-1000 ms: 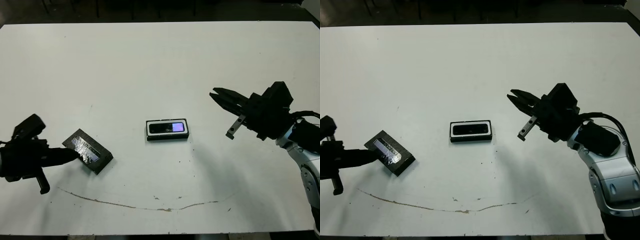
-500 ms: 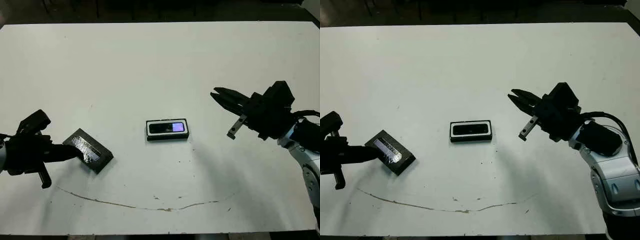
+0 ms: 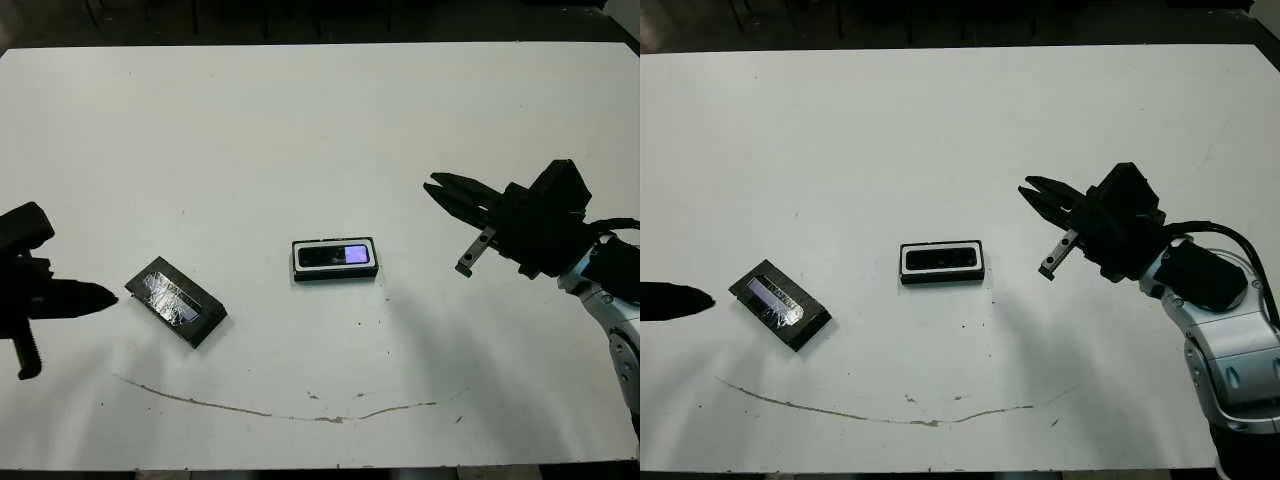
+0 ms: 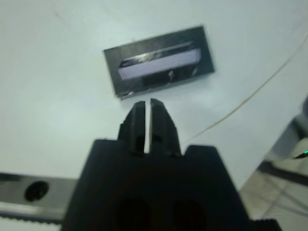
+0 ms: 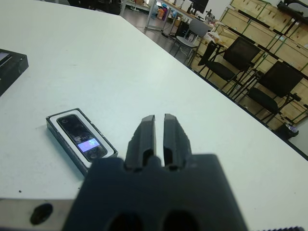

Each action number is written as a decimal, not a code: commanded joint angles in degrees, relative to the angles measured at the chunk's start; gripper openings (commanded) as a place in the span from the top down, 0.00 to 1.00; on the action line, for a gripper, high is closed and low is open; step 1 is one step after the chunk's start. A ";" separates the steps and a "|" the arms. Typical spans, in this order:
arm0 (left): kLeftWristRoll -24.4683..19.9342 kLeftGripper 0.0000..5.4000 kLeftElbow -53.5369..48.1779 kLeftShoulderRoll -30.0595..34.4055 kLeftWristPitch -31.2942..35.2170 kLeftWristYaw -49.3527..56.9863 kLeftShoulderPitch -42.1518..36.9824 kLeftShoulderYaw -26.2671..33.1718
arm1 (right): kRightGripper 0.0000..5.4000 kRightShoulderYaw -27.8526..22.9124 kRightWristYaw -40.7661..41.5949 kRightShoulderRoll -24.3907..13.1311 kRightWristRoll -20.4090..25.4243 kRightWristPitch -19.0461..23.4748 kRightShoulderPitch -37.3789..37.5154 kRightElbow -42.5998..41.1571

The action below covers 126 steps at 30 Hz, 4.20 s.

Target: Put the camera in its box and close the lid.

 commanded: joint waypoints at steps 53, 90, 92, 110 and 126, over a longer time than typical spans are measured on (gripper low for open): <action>6.10 1.00 20.84 -20.33 3.96 5.25 -24.96 -29.38 | 1.00 0.67 -0.07 -2.65 -0.25 1.86 0.42 -0.47; 6.95 1.00 11.47 -27.29 11.36 24.71 -27.28 -11.60 | 1.00 0.25 -0.06 -3.22 0.31 4.10 0.81 -1.34; 4.84 1.00 4.81 -30.97 16.34 30.27 -25.67 -5.73 | 1.00 0.26 0.03 -3.06 0.27 3.29 0.76 -0.88; 1.07 0.82 -36.68 -50.35 1.82 57.19 14.11 -15.00 | 1.00 1.08 -0.64 -1.54 1.11 2.93 0.28 0.02; 10.24 0.28 -33.59 -46.72 2.46 56.47 14.56 -25.50 | 1.00 1.64 -0.88 -0.11 1.62 2.56 2.54 -0.25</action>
